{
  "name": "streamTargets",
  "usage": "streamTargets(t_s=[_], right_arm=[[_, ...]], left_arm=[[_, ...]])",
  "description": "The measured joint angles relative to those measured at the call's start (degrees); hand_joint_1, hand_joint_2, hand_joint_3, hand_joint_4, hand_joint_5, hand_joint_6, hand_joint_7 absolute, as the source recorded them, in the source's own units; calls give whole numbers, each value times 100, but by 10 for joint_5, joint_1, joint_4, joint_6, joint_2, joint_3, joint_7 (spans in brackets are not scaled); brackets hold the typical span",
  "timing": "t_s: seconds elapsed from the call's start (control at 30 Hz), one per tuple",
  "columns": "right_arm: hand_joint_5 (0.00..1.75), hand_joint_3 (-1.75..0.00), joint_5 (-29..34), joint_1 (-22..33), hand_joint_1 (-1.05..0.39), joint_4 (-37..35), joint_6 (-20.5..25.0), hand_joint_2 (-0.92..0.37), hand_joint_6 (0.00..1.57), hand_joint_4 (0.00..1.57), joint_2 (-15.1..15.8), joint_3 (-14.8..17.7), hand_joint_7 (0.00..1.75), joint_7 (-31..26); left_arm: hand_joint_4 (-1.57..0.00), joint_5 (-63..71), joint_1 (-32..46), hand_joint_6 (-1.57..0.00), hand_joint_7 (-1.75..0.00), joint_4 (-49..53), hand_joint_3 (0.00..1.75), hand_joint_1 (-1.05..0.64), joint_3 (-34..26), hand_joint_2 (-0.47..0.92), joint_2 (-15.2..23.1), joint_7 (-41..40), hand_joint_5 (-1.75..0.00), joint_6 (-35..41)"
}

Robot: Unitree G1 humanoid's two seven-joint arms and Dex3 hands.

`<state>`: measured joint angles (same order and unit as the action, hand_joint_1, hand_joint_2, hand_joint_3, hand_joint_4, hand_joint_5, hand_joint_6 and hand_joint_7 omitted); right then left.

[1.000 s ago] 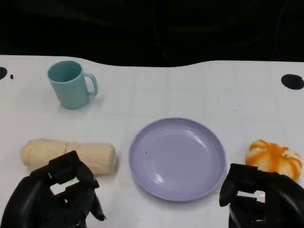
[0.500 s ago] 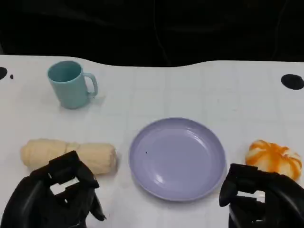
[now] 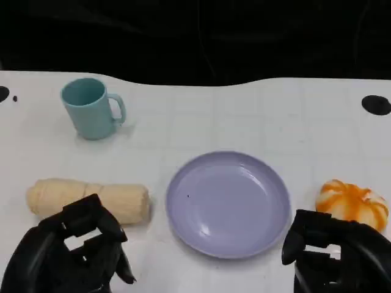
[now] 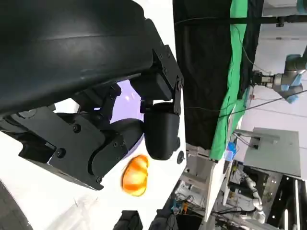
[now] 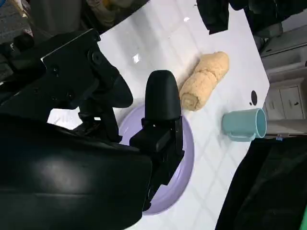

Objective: Grasp the towel on the left side of the plate with the left hand and place it into the plate.

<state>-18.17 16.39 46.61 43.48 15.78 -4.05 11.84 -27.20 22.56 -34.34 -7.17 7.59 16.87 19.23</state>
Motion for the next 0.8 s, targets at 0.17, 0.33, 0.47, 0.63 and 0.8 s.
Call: streamTargets(t_s=[0.17,0.33,0.47,0.63,0.8], right_arm=[[175,-130,0,0,-1,0,0,-54,61,73,0,0,162,0],[175,-131,0,0,-2,0,0,-53,61,73,0,0,162,0],[175,-132,0,0,-1,0,0,-53,61,73,0,0,162,0],[175,-133,0,0,-1,0,0,-53,61,73,0,0,162,0],[175,-133,0,0,-1,0,0,-53,62,74,0,0,162,0]], left_arm=[[-85,0,0,-80,-144,0,121,-9,0,52,0,0,-166,0],[-86,0,0,-81,-143,1,121,-10,0,50,1,0,-165,-3],[-86,0,0,-82,-142,1,122,-9,0,50,2,0,-165,-3],[-86,0,0,-82,-137,1,118,-9,0,54,2,0,-160,-3],[-80,8,-1,-84,-93,8,88,-12,-4,65,2,0,-133,-24]])
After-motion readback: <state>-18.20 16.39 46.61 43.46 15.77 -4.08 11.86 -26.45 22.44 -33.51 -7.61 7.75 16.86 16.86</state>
